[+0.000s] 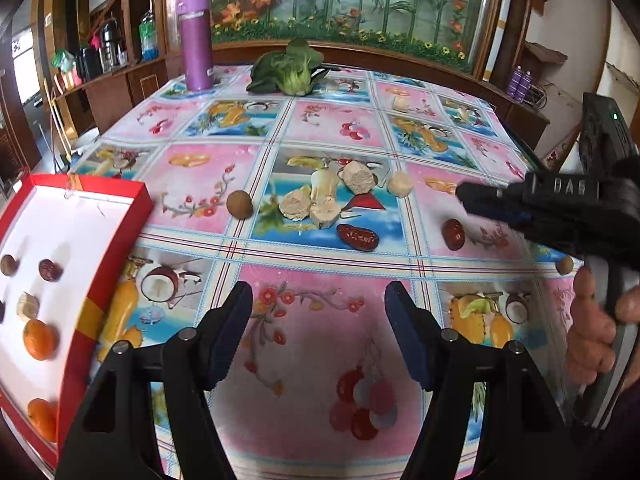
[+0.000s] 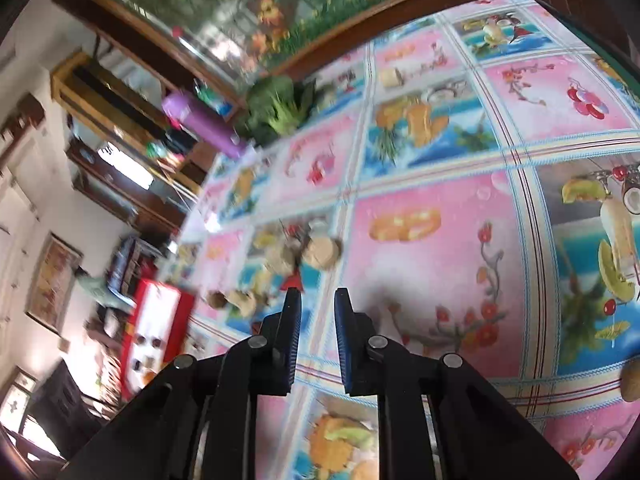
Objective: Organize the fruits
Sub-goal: 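Withdraw both open grippers from the tray back over the tablecloth, then grasp a dark red date with the left gripper while the right gripper grasps another date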
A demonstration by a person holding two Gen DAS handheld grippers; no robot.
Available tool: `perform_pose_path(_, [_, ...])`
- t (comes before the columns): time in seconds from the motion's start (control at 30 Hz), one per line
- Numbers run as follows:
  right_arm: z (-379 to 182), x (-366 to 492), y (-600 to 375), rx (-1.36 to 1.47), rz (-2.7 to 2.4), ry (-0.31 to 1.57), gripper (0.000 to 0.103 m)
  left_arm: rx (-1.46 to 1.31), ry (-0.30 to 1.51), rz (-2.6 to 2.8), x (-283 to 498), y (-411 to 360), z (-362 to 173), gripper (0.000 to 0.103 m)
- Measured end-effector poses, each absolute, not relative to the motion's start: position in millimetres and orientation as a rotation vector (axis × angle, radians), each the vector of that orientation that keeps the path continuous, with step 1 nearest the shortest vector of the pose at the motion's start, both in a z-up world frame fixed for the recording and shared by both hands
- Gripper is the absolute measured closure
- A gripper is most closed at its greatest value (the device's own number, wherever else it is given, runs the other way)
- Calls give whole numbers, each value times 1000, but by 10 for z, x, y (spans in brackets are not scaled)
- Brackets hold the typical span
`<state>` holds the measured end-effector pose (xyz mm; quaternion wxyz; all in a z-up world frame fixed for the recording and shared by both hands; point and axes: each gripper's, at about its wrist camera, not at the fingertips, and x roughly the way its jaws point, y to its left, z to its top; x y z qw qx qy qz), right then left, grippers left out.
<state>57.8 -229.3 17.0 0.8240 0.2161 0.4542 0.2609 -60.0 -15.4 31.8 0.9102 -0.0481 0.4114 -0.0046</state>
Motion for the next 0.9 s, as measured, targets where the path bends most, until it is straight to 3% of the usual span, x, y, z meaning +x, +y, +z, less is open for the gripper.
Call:
perform_pose_path(0.4, [184, 446, -2038, 208, 496, 936, 93, -177, 867, -12, -570, -51, 368, 34])
perform_pose_path(0.63, [66, 393, -1780, 32, 498, 970, 103, -246, 961, 7, -305, -42, 308, 34])
perform_pose_path(0.9, [233, 502, -2273, 328, 492, 869, 103, -255, 1016, 22, -45, -136, 275, 34])
